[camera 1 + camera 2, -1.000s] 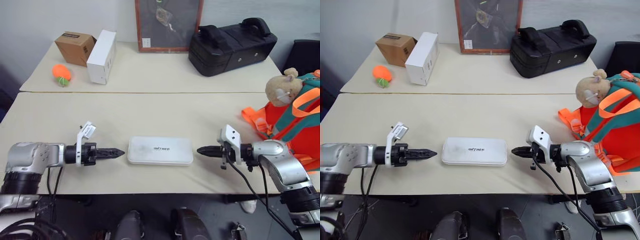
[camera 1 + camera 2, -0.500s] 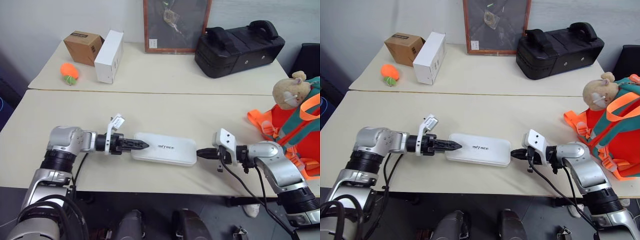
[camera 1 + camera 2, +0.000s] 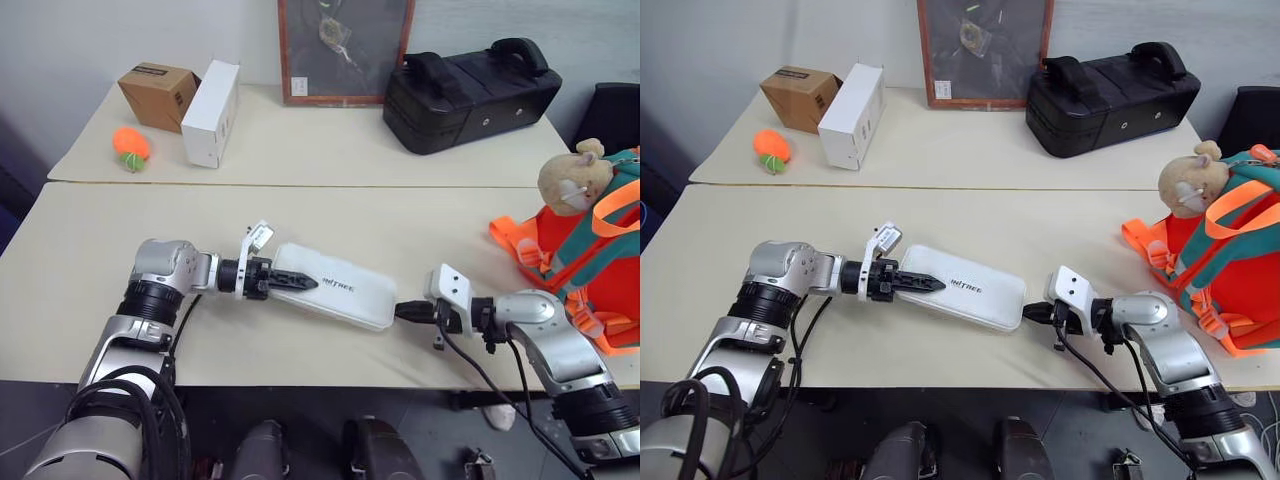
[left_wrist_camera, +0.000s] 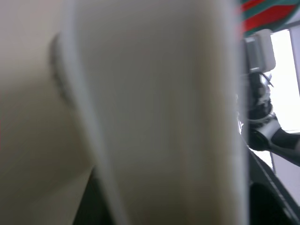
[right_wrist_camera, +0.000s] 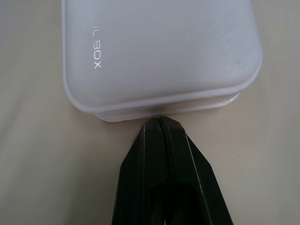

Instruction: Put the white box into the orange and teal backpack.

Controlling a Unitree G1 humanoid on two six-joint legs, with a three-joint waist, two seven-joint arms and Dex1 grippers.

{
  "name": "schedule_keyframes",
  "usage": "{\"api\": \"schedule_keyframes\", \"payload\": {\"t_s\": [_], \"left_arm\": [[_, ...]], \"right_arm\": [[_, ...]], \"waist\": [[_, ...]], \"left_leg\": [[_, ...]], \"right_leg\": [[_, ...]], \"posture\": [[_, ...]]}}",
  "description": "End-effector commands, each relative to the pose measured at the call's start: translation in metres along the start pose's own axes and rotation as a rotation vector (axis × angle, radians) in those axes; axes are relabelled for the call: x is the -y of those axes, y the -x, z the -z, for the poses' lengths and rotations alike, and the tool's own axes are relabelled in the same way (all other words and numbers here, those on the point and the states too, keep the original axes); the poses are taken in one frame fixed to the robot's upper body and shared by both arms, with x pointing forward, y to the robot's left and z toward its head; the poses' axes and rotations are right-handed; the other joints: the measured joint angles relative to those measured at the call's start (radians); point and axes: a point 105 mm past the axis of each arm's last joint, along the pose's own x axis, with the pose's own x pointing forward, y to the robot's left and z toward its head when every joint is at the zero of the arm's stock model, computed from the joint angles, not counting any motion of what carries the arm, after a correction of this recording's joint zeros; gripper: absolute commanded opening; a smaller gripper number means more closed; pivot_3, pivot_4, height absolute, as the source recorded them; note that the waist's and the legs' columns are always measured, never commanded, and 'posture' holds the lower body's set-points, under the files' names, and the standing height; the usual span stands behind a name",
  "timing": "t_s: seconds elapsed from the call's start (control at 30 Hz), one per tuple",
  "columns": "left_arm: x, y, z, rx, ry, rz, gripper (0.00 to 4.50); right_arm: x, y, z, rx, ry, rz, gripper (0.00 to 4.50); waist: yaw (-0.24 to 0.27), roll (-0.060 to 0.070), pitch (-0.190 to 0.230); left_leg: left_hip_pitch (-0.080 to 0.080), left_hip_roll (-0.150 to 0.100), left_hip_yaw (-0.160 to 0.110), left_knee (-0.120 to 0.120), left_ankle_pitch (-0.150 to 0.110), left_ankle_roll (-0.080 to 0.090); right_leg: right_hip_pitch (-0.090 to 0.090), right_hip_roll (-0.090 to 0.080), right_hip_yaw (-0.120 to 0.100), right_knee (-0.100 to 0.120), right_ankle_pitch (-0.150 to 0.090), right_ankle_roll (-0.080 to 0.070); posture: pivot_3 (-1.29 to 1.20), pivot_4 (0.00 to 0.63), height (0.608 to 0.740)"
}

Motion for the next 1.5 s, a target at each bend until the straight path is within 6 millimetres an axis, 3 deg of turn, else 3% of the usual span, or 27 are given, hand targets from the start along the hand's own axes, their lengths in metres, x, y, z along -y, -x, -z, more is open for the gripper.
{"api": "schedule_keyframes", "payload": {"t_s": [0.03, 0.2, 0.3, 0.47, 0.6, 0.7, 0.73, 0.93, 1.03, 1.23, 1.33, 1.5], "left_arm": [[0.012, 0.009, 0.000, 0.016, -0.045, 0.037, 1.34], [0.035, 0.020, -0.003, 0.111, -0.075, 0.130, 1.34], [0.051, 0.026, -0.002, 0.145, -0.115, 0.163, 1.34], [0.059, 0.025, 0.012, 0.210, -0.186, 0.165, 1.34], [0.067, 0.027, 0.005, 0.310, -0.275, 0.145, 1.34], [0.076, 0.029, -0.007, 0.398, -0.323, 0.143, 1.34], [0.078, 0.030, -0.010, 0.424, -0.335, 0.145, 1.34], [0.089, 0.033, -0.018, 0.518, -0.363, 0.155, 1.34], [0.097, 0.039, -0.019, 0.558, -0.373, 0.186, 1.34], [0.090, 0.045, -0.017, 0.551, -0.397, 0.070, 1.34], [0.093, 0.048, -0.015, 0.551, -0.414, 0.060, 1.34], [0.092, 0.054, -0.013, 0.555, -0.432, 0.011, 1.34]], "right_arm": [[-0.003, 0.007, -0.001, 0.013, 0.019, 0.040, 0.00], [0.006, 0.032, -0.006, 0.044, -0.059, 0.212, 0.00], [0.009, 0.069, -0.013, 0.107, -0.197, 0.370, 0.36], [-0.016, 0.153, 0.014, 0.070, -0.402, 0.676, 1.95], [-0.032, 0.191, 0.020, 0.018, -0.453, 0.805, 3.35], [-0.019, 0.204, 0.014, 0.072, -0.454, 0.926, 4.40], [-0.011, 0.205, 0.009, 0.105, -0.448, 0.956, 4.46], [0.039, 0.203, 0.013, 0.155, -0.492, 1.140, 4.49], [0.057, 0.193, 0.005, 0.274, -0.547, 1.124, 4.50], [0.091, 0.165, 0.000, 0.338, -0.515, 1.059, 4.50], [0.105, 0.164, 0.001, 0.364, -0.487, 1.082, 3.89], [0.107, 0.158, -0.006, 0.400, -0.421, 1.000, 2.17]], "waist": [[-0.003, 0.000, 0.000], [-0.012, -0.001, 0.000], [-0.008, -0.001, 0.000], [0.011, 0.000, 0.000], [0.007, -0.001, 0.001], [-0.010, -0.003, 0.001], [-0.017, -0.003, 0.001], [-0.015, -0.002, 0.000], [-0.014, -0.002, 0.000], [-0.018, -0.002, 0.000], [-0.017, -0.002, 0.000], [-0.016, -0.002, 0.000]], "left_leg": [[0.000, 0.000, 0.000, 0.000, 0.000, 0.000], [-0.001, 0.000, 0.000, 0.000, 0.000, 0.000], [-0.002, 0.000, -0.001, 0.000, 0.000, 0.000], [0.000, 0.000, -0.002, -0.003, -0.001, -0.001], [-0.001, 0.000, -0.001, -0.003, -0.001, 0.000], [0.003, 0.000, -0.001, -0.003, -0.004, 0.004], [0.004, 0.000, -0.001, -0.003, -0.005, 0.002], [0.002, 0.000, -0.001, -0.004, 0.000, -0.002], [-0.001, 0.000, 0.000, -0.004, 0.000, -0.002], [0.000, -0.001, 0.001, -0.003, 0.000, -0.001], [0.000, 0.000, 0.002, -0.003, 0.001, -0.001], [0.000, 0.000, 0.002, -0.003, 0.000, -0.002]], "right_leg": [[0.000, 0.000, 0.000, 0.000, 0.000, 0.000], [0.000, 0.000, 0.000, 0.000, 0.000, 0.000], [-0.001, -0.001, 0.000, 0.000, 0.000, 0.000], [0.002, -0.001, 0.000, -0.002, 0.000, 0.000], [0.001, 0.000, 0.001, -0.004, 0.000, 0.001], [0.004, 0.000, 0.002, -0.003, 0.000, 0.002], [0.006, 0.000, 0.002, -0.003, 0.000, 0.002], [0.002, 0.002, 0.002, -0.002, 0.000, 0.001], [-0.001, 0.001, 0.003, -0.002, 0.000, 0.002], [0.000, 0.002, 0.003, -0.003, 0.000, 0.002], [0.000, 0.002, 0.004, -0.002, 0.000, 0.003], [0.000, 0.002, 0.004, -0.003, 0.000, 0.003]], "posture": [[0.00, 0.150, 0.740], [0.00, 0.150, 0.740], [0.00, 0.150, 0.740], [0.00, 0.150, 0.740], [0.00, 0.150, 0.740], [0.00, 0.150, 0.740], [0.00, 0.150, 0.740], [0.00, 0.150, 0.740], [0.00, 0.150, 0.740], [0.00, 0.150, 0.740], [0.00, 0.150, 0.740], [0.00, 0.150, 0.740]]}}
